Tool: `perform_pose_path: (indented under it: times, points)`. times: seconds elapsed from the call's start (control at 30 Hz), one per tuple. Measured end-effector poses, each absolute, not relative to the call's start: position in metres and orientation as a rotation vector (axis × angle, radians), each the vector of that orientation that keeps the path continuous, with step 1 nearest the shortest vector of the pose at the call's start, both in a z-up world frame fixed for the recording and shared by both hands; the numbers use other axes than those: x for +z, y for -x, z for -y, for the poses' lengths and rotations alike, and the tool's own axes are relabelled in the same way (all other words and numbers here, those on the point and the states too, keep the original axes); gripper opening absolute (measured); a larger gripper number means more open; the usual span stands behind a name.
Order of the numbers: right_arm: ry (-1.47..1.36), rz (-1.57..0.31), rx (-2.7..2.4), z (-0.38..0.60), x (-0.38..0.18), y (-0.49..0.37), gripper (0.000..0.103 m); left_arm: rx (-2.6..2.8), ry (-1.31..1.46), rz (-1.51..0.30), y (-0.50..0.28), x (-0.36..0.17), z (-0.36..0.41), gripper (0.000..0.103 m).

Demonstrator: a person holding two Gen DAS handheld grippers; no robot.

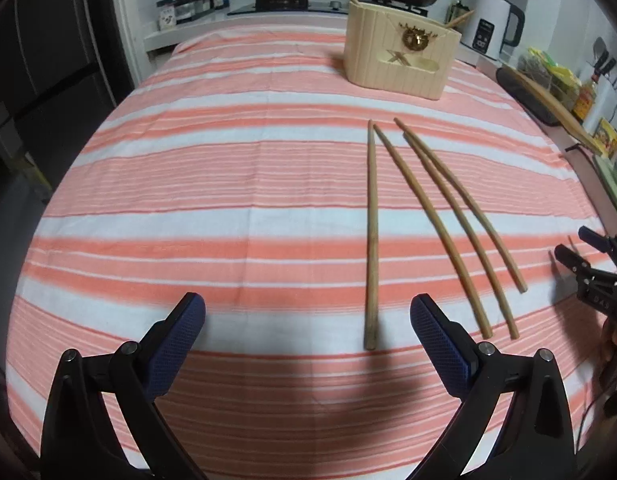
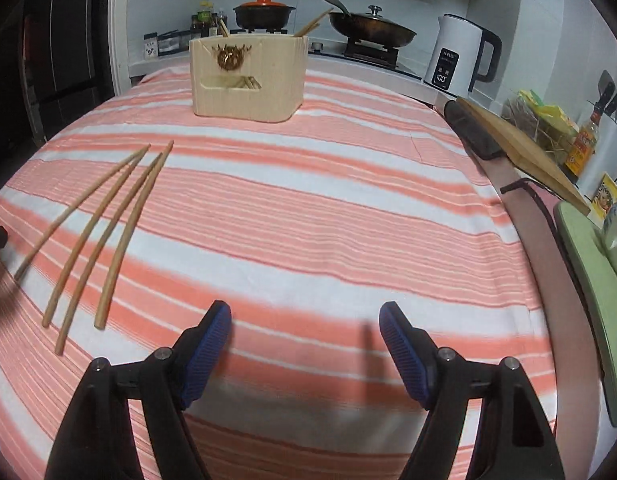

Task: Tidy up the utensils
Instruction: 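Withdraw the right tool back over the remaining chopsticks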

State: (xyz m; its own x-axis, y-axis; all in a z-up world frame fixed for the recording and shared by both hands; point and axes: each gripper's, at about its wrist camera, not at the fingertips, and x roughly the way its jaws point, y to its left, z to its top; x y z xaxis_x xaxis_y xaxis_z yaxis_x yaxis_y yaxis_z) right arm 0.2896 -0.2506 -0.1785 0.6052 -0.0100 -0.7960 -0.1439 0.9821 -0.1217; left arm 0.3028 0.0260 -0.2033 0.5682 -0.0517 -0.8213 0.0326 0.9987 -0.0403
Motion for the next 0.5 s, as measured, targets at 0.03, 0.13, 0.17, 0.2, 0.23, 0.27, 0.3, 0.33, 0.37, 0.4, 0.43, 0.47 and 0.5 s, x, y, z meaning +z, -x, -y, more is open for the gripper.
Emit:
perform_pose_path:
  times: [0.03,0.13,0.17,0.2,0.23,0.27,0.3,0.33,0.37,0.4,0.43,0.47,0.5]
  points:
    - [0.196,-0.925,0.081,0.248,-0.183,-0.288,0.078,-0.042,0.015,-0.967,-0.302,-0.206,-0.026,0.102]
    - [0.203,-0.92,0.082,0.246,-0.185,-0.286,0.08,-0.036,-0.042,-0.963,-0.301,-0.213,-0.019,0.102]
    - [0.203,-0.922,0.084,0.245,-0.185,-0.285,0.08,-0.035,-0.076,-0.958,-0.301,-0.214,-0.015,0.102]
    - [0.197,-0.922,0.085,0.246,-0.186,-0.285,0.081,-0.04,-0.095,-0.952,-0.299,-0.215,-0.013,0.102]
    - [0.187,-0.926,0.089,0.247,-0.186,-0.286,0.081,-0.053,-0.106,-0.951,-0.299,-0.216,-0.01,0.102]
    - [0.169,-0.932,0.097,0.25,-0.187,-0.287,0.081,-0.061,-0.109,-0.95,-0.3,-0.217,-0.008,0.102]
    - [0.149,-0.94,0.103,0.252,-0.188,-0.288,0.081,-0.065,-0.111,-0.952,-0.301,-0.218,-0.007,0.102]
    - [0.13,-0.946,0.108,0.255,-0.189,-0.288,0.081,-0.069,-0.113,-0.956,-0.302,-0.219,-0.006,0.102]
    - [0.114,-0.951,0.114,0.257,-0.19,-0.289,0.081,-0.074,-0.115,-0.96,-0.302,-0.221,-0.005,0.102]
    - [0.097,-0.957,0.118,0.259,-0.191,-0.29,0.082,-0.073,-0.12,-0.968,-0.303,-0.224,-0.004,0.102]
    - [0.073,-0.965,0.123,0.261,-0.192,-0.291,0.083,-0.07,-0.126,-0.976,-0.302,-0.226,-0.004,0.102]
    - [0.052,-0.971,0.124,0.264,-0.193,-0.292,0.085,-0.07,-0.126,-0.98,-0.302,-0.229,-0.005,0.102]
    - [0.046,-0.972,0.124,0.265,-0.193,-0.292,0.086,-0.073,-0.114,-0.973,-0.301,-0.229,-0.007,0.102]
